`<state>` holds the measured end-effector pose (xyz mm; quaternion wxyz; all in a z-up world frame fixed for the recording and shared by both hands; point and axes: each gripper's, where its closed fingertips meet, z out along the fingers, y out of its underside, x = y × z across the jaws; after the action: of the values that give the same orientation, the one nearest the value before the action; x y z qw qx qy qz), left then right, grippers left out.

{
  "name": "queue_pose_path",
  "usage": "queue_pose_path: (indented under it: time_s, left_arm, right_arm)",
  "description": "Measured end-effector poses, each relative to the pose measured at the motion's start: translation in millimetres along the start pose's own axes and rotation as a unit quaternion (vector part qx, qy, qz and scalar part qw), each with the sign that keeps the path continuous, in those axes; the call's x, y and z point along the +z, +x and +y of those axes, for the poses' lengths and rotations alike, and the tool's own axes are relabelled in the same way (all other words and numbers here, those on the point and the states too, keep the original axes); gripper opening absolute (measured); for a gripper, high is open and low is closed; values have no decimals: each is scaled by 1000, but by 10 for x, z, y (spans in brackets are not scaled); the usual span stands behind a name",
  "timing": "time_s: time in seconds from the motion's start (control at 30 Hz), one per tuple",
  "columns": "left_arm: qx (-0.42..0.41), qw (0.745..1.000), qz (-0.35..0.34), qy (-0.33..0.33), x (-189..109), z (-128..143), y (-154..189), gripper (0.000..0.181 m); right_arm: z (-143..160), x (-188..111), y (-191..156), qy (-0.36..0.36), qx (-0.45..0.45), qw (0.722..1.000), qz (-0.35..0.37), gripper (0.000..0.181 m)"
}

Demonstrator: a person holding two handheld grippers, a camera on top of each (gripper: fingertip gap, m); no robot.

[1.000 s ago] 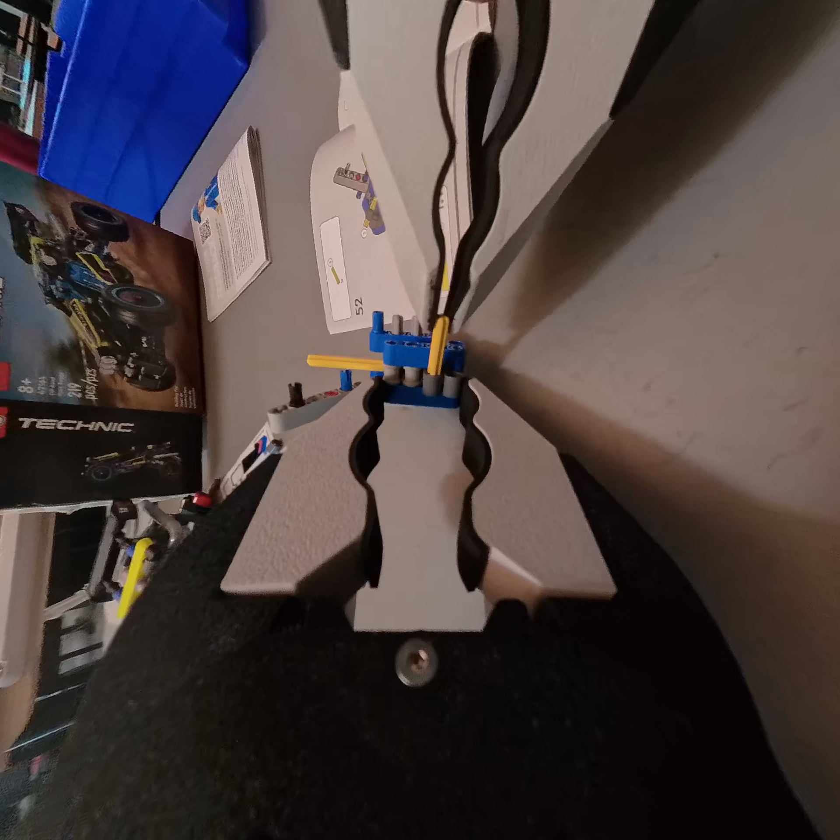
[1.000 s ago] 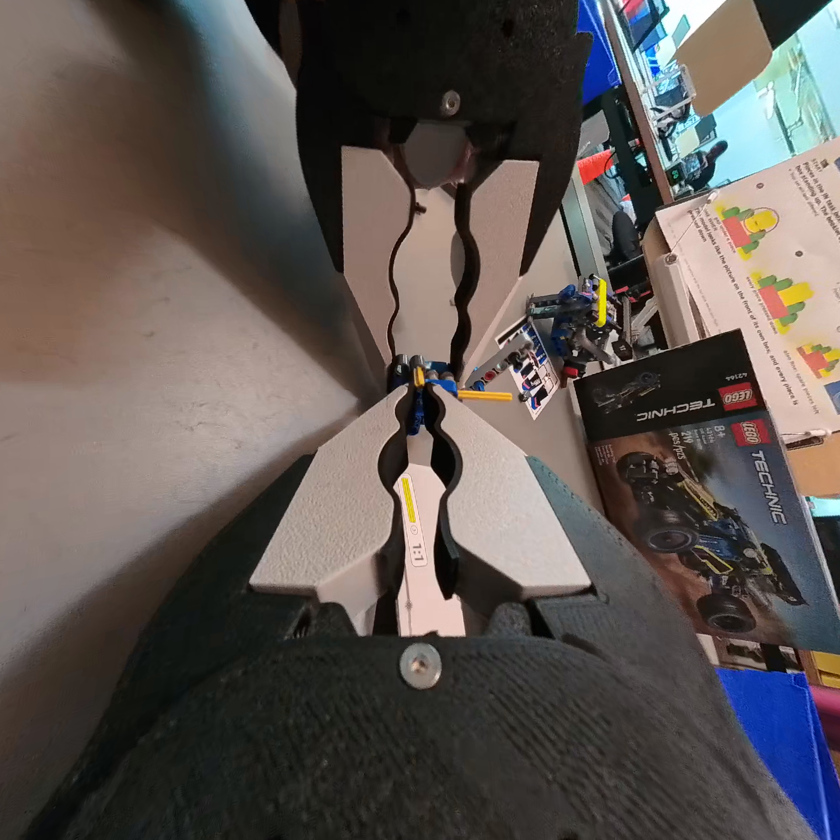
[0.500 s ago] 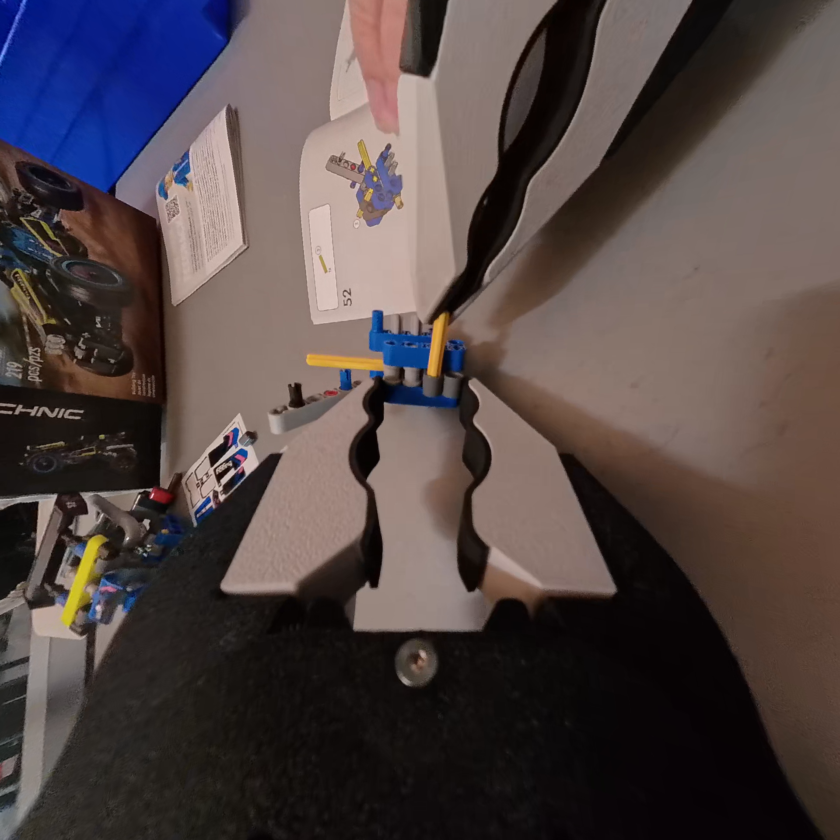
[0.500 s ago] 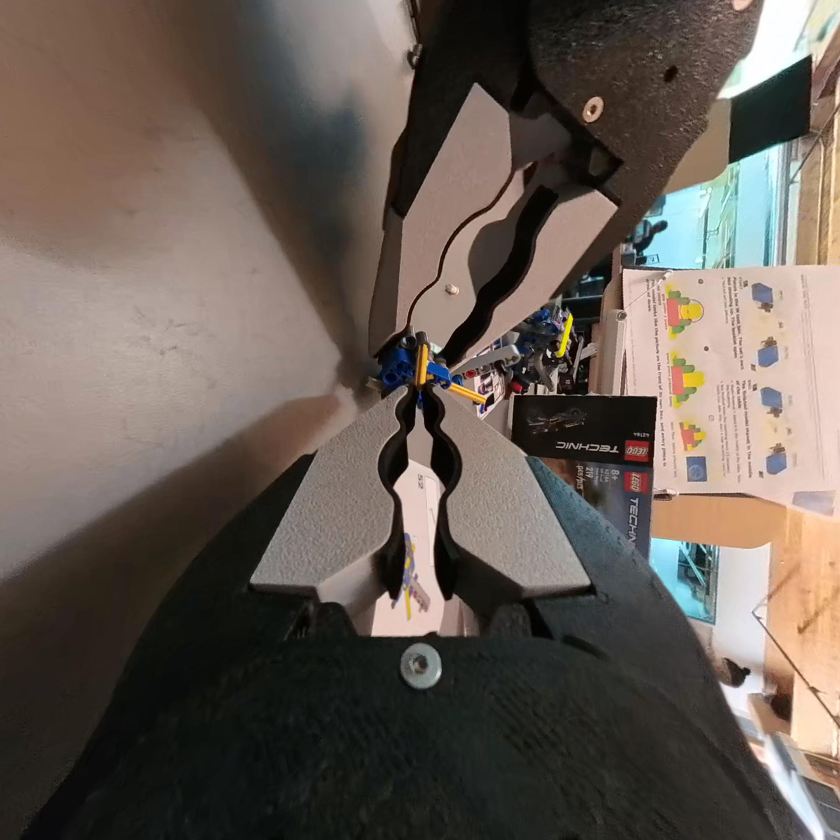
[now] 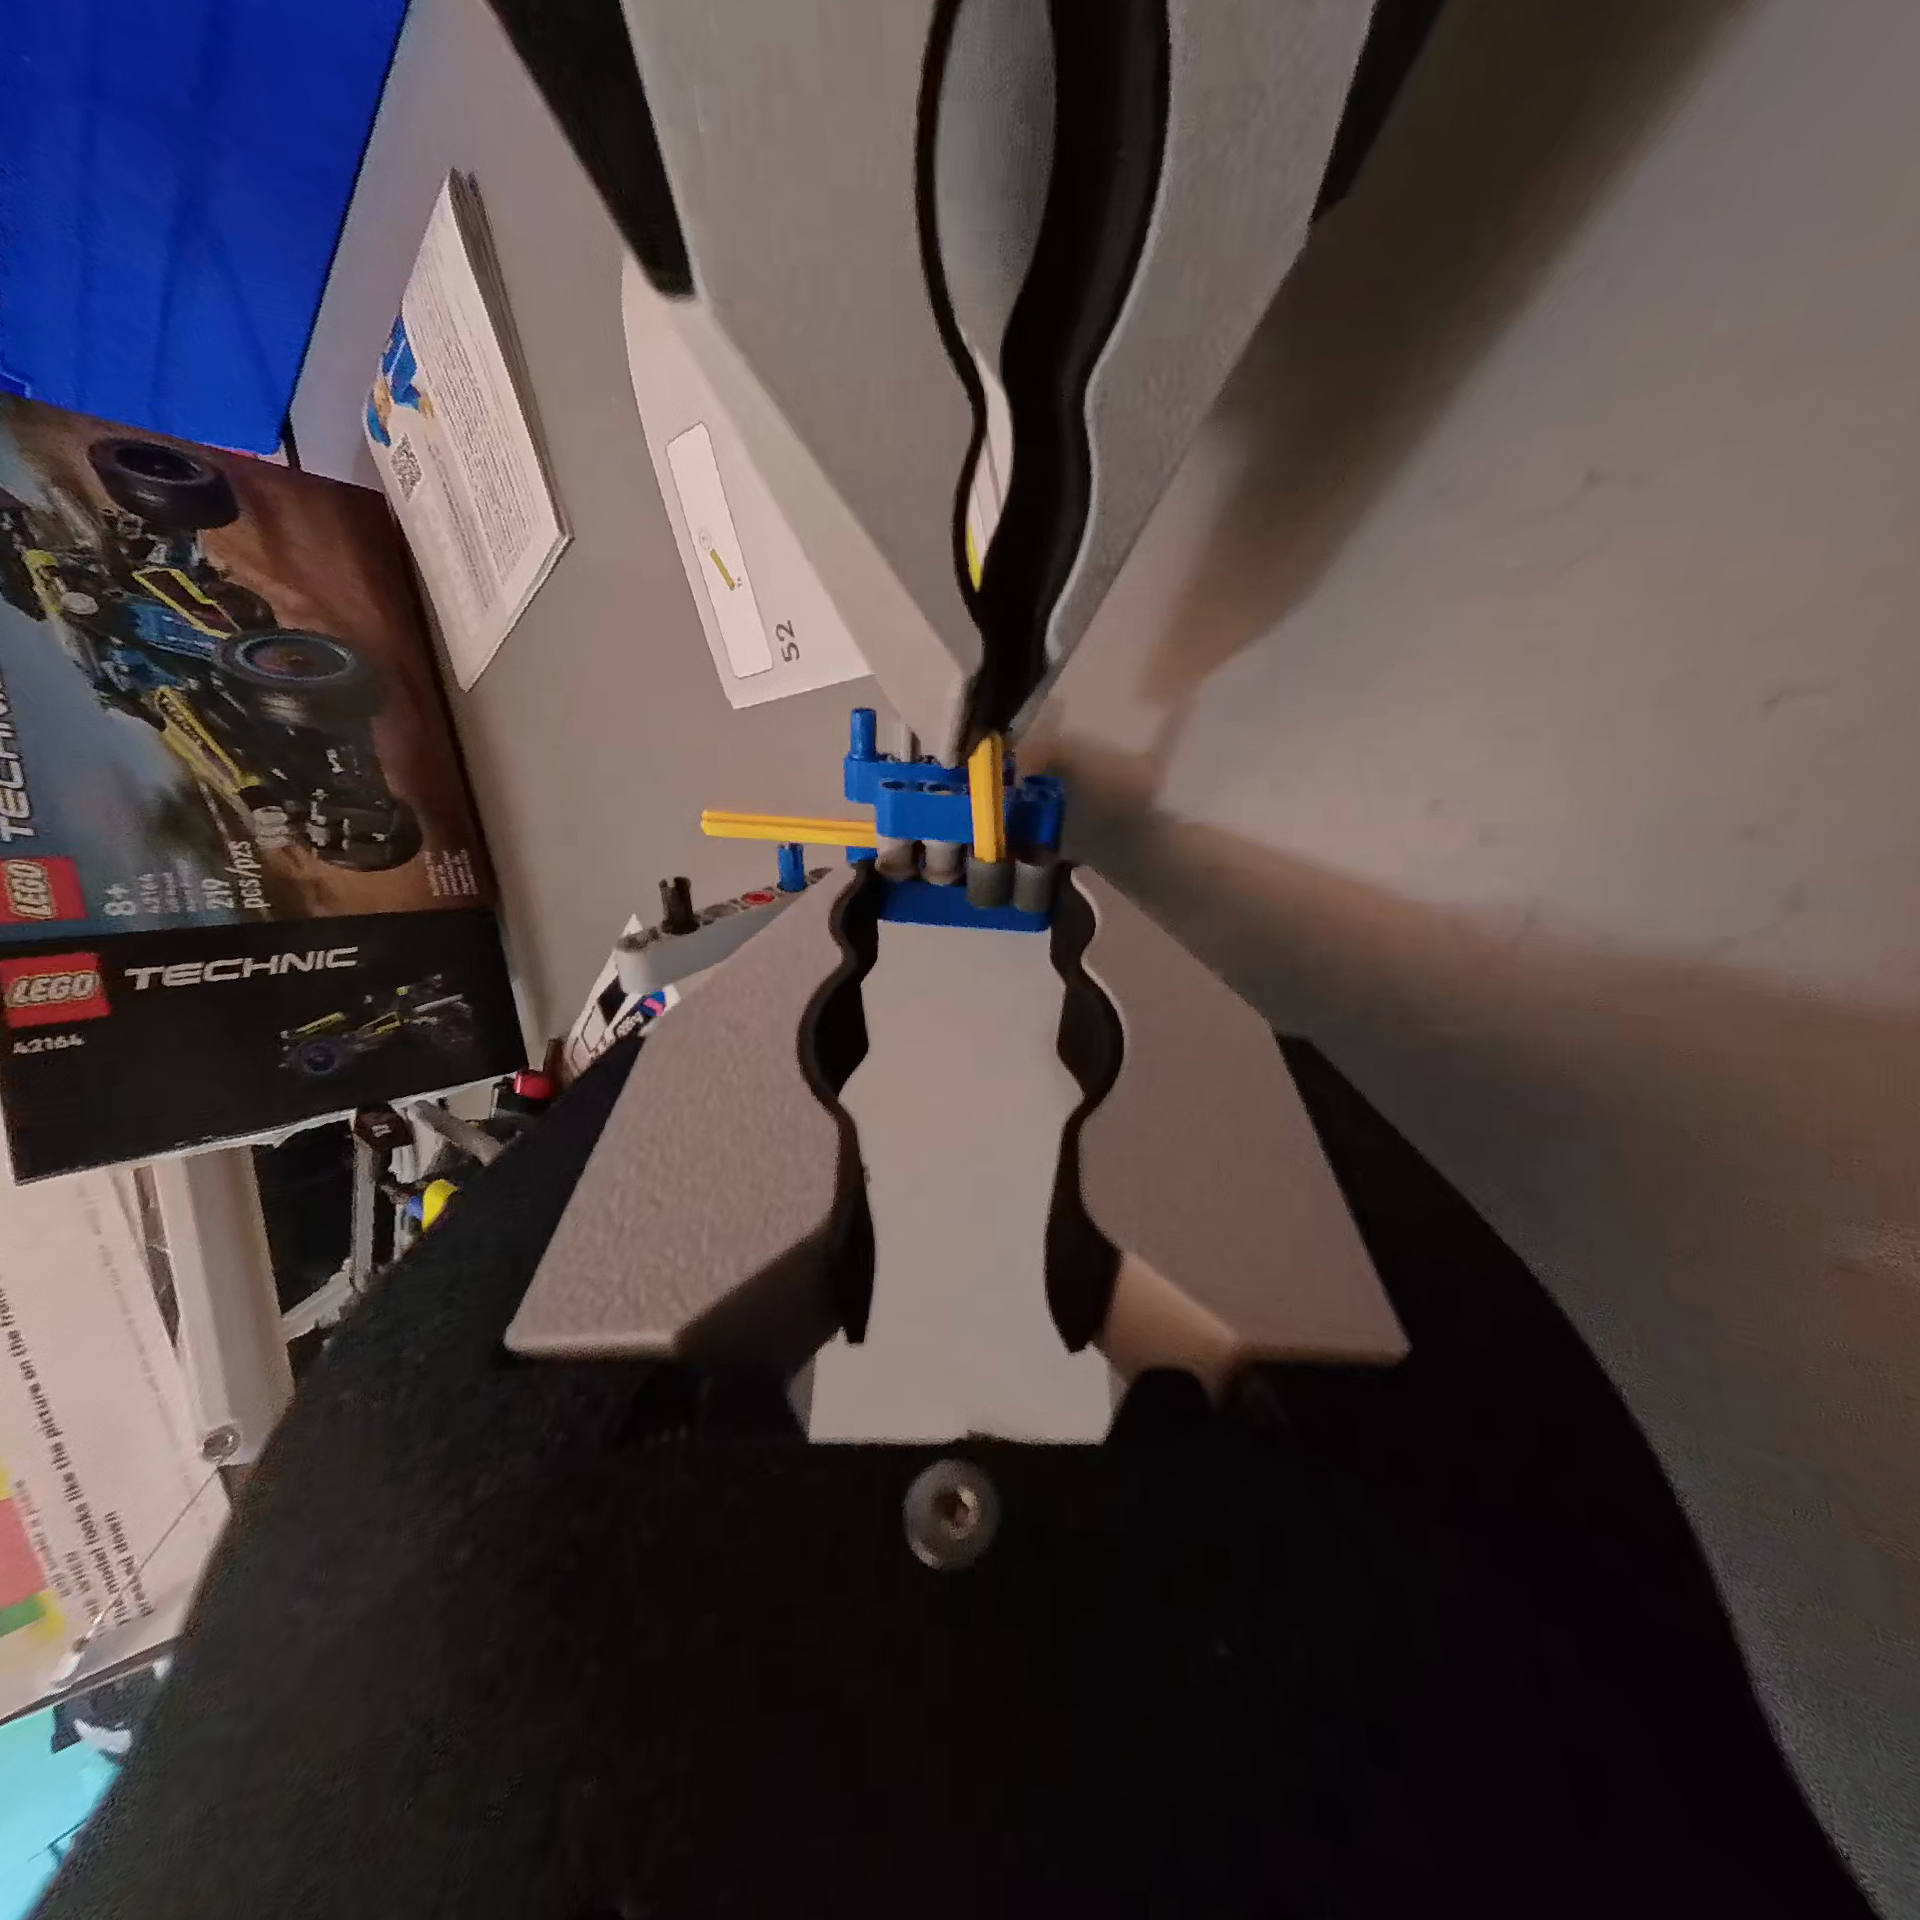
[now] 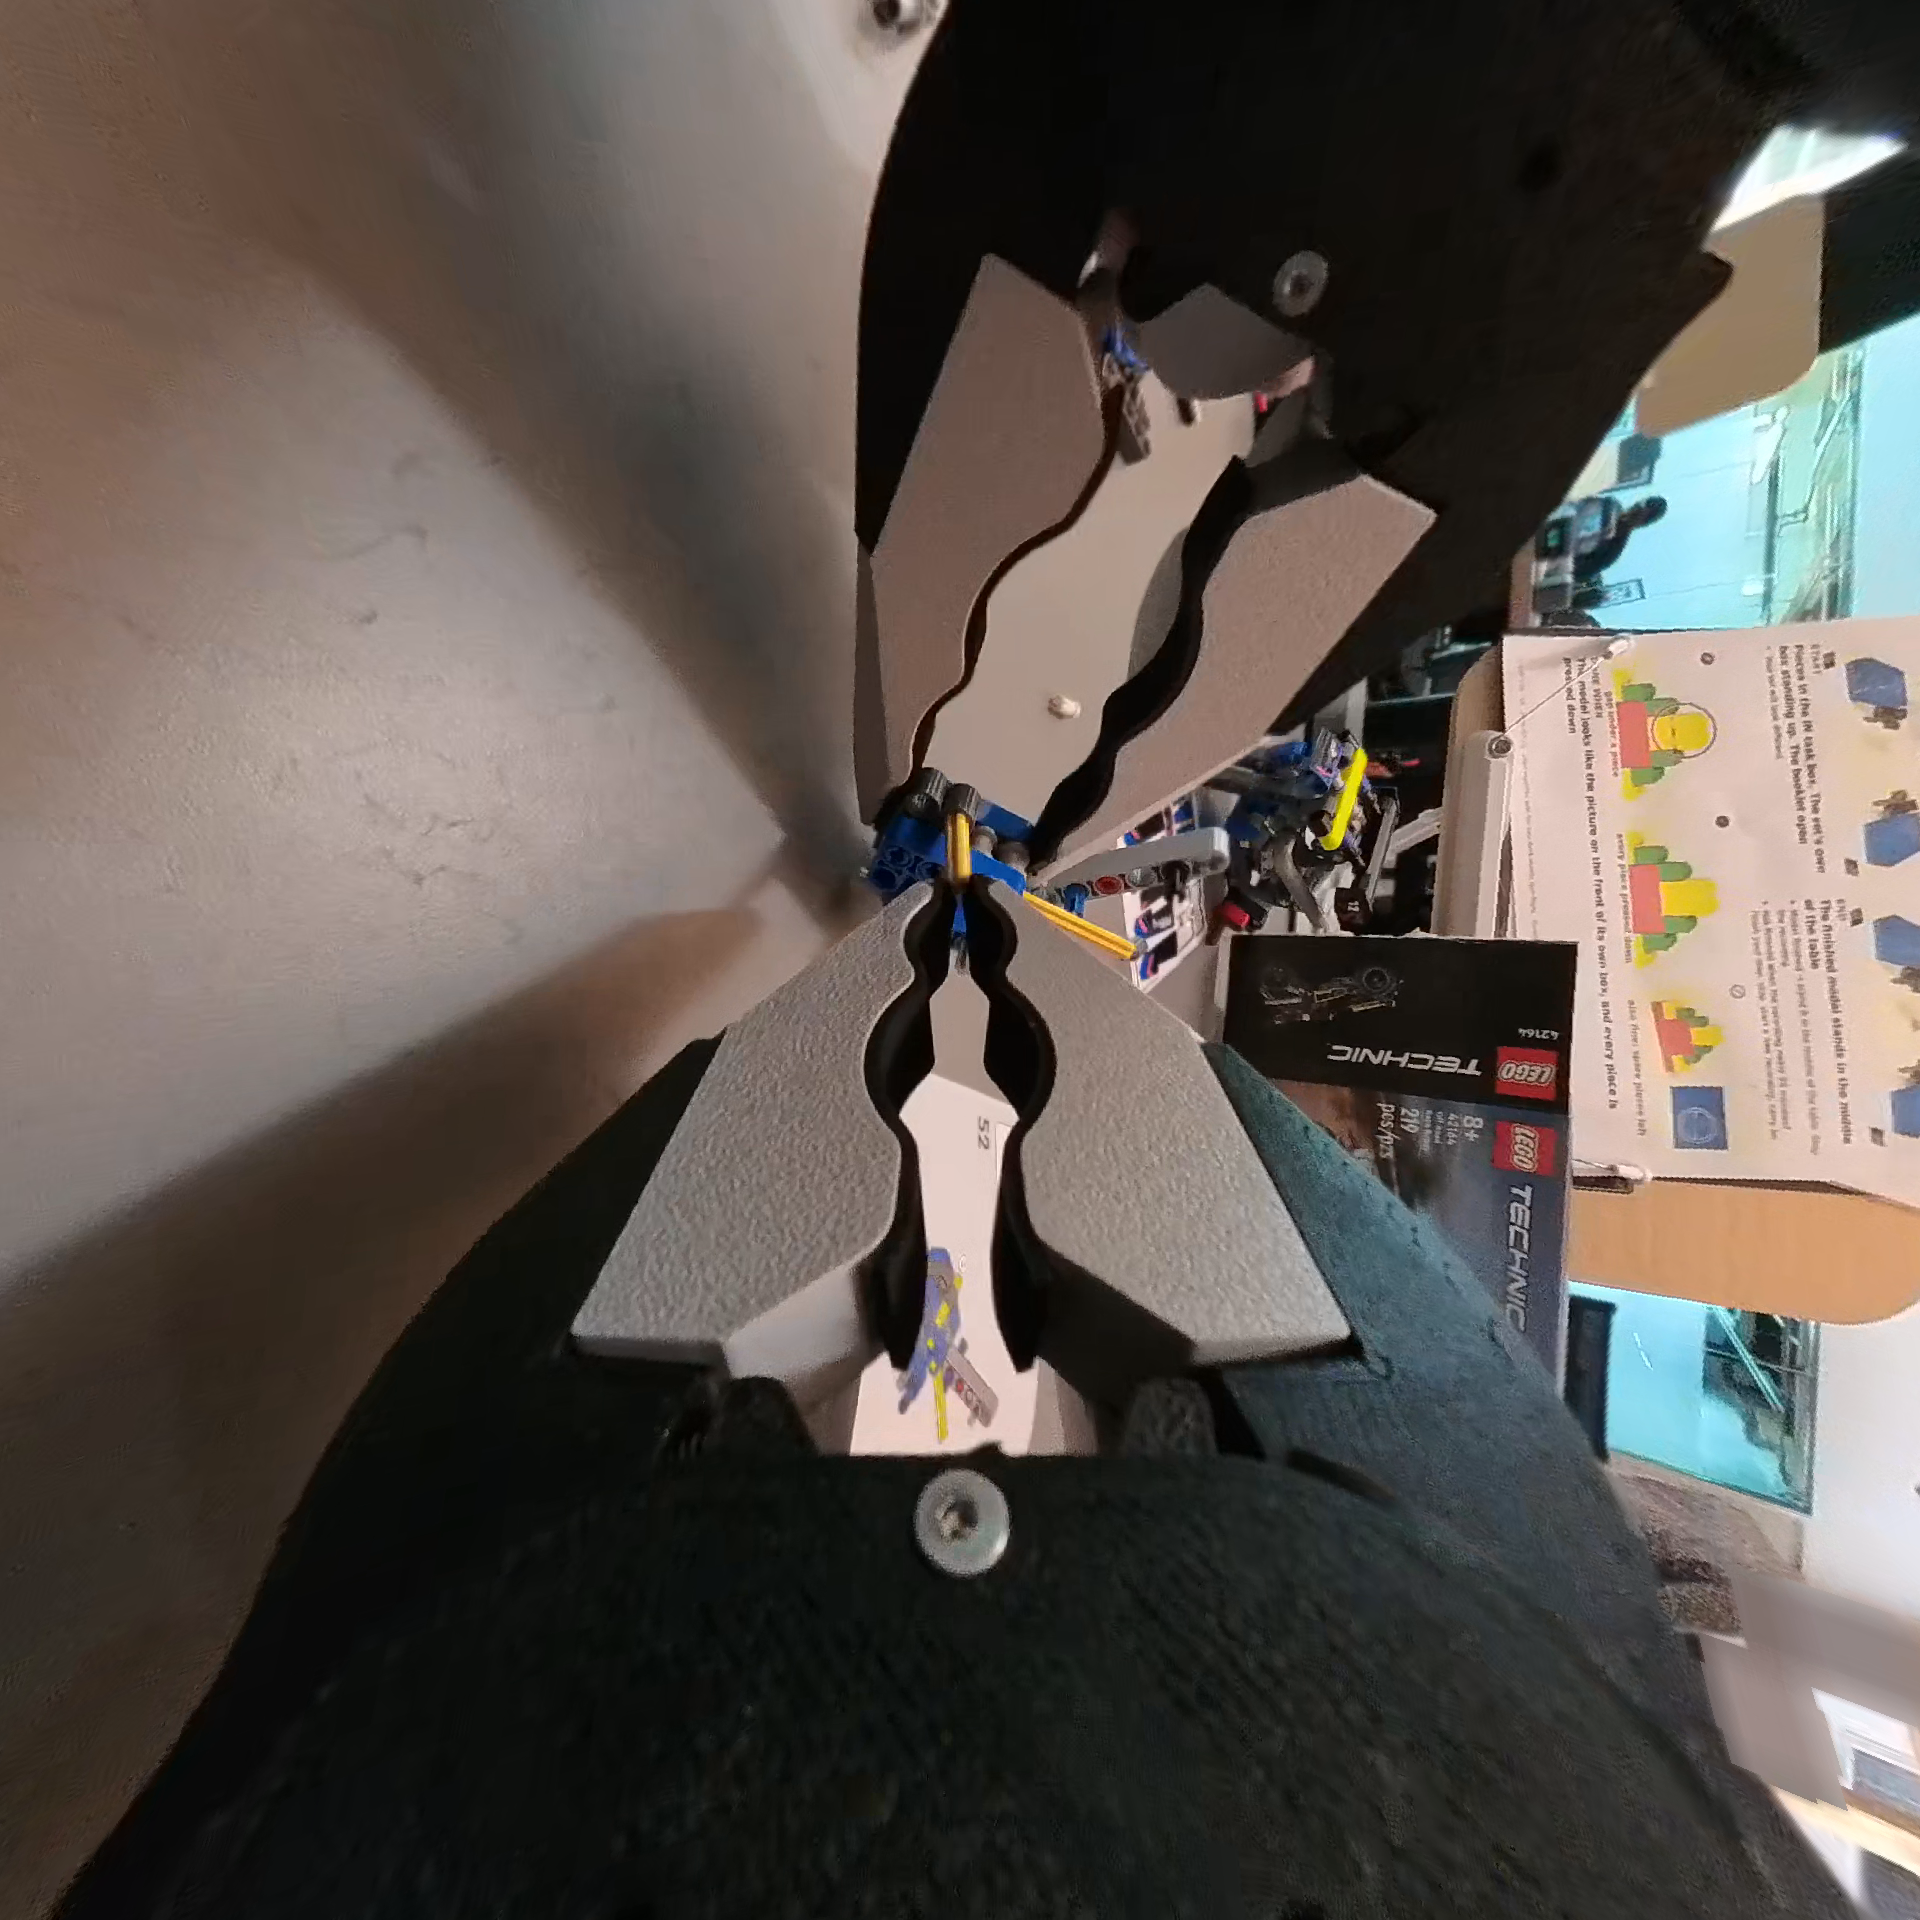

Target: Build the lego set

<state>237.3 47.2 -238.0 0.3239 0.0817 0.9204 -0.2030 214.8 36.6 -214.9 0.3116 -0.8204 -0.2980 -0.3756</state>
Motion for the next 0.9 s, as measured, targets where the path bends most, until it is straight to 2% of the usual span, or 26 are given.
queue_pose_path:
  time_s: [0.23, 0.4, 0.5, 0.7, 0.9]
  left_arm:
    - [-23, 1000, 11, -1, 32, 22, 31, 30]
    - [-20, 1000, 2, -14, 32, 27, 16, 31]
    - [-16, 1000, -3, -12, 39, 16, 15, 31]
    - [-57, 998, 9, 16, 65, 4, 22, 31]
    - [-63, 998, 8, 27, 83, -28, 31, 30]
  right_arm:
    - [-47, 37, -3, 16, 26, 1000, 5, 2]
    - [-33, 34, -2, -14, -2, 1000, 8, 2]
    - [-35, 32, -14, 4, 22, 1000, 3, 2]
    - [-23, 42, 12, 10, 49, 999, 2, 3]
    - [-15, 24, -7, 8, 63, 998, -21, 3]
